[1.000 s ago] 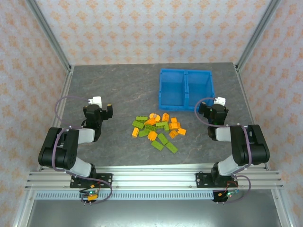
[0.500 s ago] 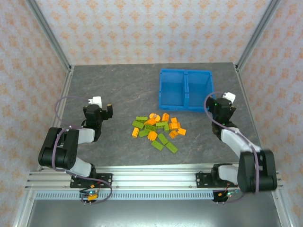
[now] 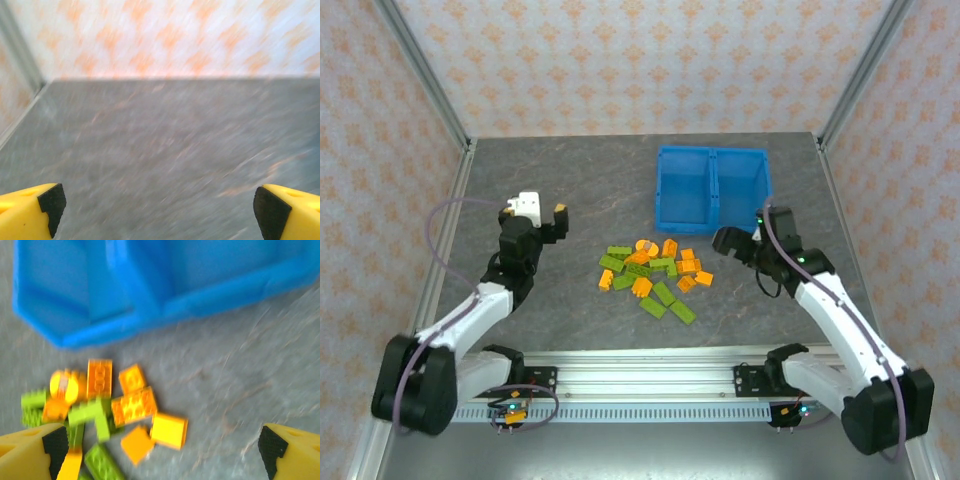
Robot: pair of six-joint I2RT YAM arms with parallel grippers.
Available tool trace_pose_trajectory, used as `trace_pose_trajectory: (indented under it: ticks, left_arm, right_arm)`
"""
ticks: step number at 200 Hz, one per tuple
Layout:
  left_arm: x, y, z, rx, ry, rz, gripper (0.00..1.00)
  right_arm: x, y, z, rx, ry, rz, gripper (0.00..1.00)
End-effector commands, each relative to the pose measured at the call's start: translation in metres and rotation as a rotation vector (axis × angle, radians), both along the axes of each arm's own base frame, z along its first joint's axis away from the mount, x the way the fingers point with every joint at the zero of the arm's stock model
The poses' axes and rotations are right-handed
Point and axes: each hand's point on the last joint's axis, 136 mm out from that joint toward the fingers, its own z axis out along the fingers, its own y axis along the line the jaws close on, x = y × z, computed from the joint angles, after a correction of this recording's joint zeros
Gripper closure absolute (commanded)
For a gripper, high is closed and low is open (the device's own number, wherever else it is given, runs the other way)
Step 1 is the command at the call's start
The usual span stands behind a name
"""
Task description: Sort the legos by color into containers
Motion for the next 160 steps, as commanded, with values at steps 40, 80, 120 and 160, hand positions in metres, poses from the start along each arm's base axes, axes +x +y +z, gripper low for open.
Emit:
trace_pose_trajectory:
  ticks: [40,80,120,160]
  left_arm:
    - [-0.112,-0.191,0.075,0.306,0.051,-0.926,0.01]
    - [-0.199,-0.209,0.048,0.71,0.085,-1.281,0.01]
    - [-0.212,-0.221,0.017,0.859,0.082,-1.45,0.0]
    - [-0.196,-0.229,-0.017,0.919,0.162,-1.436,0.01]
  right_arm:
    - [-0.015,0.047,-0.05,-0.108,0.21,0.214,0.02]
    - [-0.009,0.029,-0.086,-0.257,0.274,0.134,0.08]
    - [0.0,0.037,-0.112,-0.206,0.287,0.081,0.11]
    - [0.003,0.038,-0.136,-0.196,0.34,0.016,0.2]
